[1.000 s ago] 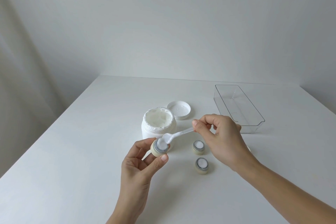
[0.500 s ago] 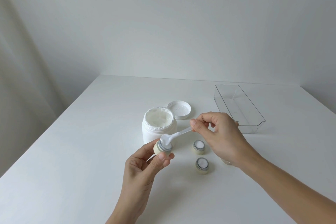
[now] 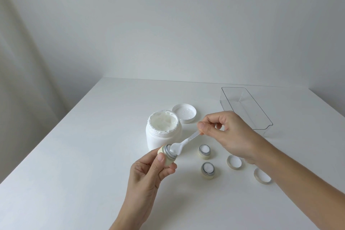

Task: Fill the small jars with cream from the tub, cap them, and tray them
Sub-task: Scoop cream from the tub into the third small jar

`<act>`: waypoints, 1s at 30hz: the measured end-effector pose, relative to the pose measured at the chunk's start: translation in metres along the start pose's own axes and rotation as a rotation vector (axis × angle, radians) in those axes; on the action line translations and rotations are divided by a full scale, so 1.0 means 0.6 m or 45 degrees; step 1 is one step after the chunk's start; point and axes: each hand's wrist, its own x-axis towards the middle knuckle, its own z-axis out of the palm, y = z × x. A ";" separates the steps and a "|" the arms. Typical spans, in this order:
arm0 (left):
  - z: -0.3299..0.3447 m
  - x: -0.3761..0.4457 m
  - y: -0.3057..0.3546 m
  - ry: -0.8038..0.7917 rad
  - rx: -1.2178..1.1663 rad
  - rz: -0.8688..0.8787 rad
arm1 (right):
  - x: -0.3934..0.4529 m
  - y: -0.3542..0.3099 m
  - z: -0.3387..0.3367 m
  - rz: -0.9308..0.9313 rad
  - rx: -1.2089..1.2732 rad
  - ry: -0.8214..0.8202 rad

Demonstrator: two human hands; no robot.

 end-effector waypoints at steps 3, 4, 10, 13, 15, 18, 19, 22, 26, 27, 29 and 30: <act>-0.001 0.002 -0.002 -0.014 -0.014 0.013 | 0.009 0.003 -0.014 0.069 0.208 -0.026; -0.002 0.002 -0.002 -0.014 -0.025 0.012 | 0.013 0.005 -0.015 0.101 0.242 -0.010; -0.004 0.006 -0.002 0.037 -0.088 0.002 | 0.054 0.013 0.024 -0.021 0.234 0.298; -0.004 0.007 -0.001 0.059 -0.094 -0.004 | 0.070 0.011 0.048 -0.273 0.023 0.452; -0.004 0.008 -0.002 0.071 -0.083 -0.023 | 0.074 0.010 0.058 -0.472 -0.137 0.464; -0.004 0.008 -0.005 0.059 -0.028 -0.052 | 0.072 0.017 0.057 -0.857 -0.491 0.375; -0.005 0.008 -0.007 0.049 0.000 -0.056 | 0.069 0.022 0.053 -0.971 -0.613 0.328; -0.005 0.006 -0.009 0.032 0.061 -0.059 | 0.061 0.030 0.034 -1.139 -0.831 0.232; -0.005 0.006 -0.007 0.036 0.076 -0.052 | 0.058 0.029 0.009 -1.157 -0.857 0.260; -0.006 0.007 -0.008 0.039 0.070 -0.050 | 0.058 0.028 0.005 -1.147 -0.853 0.262; -0.008 0.007 -0.008 0.042 0.061 -0.048 | 0.057 0.029 -0.002 -1.134 -0.830 0.257; -0.008 0.007 -0.008 0.043 0.061 -0.046 | 0.056 0.031 -0.004 -1.131 -0.814 0.255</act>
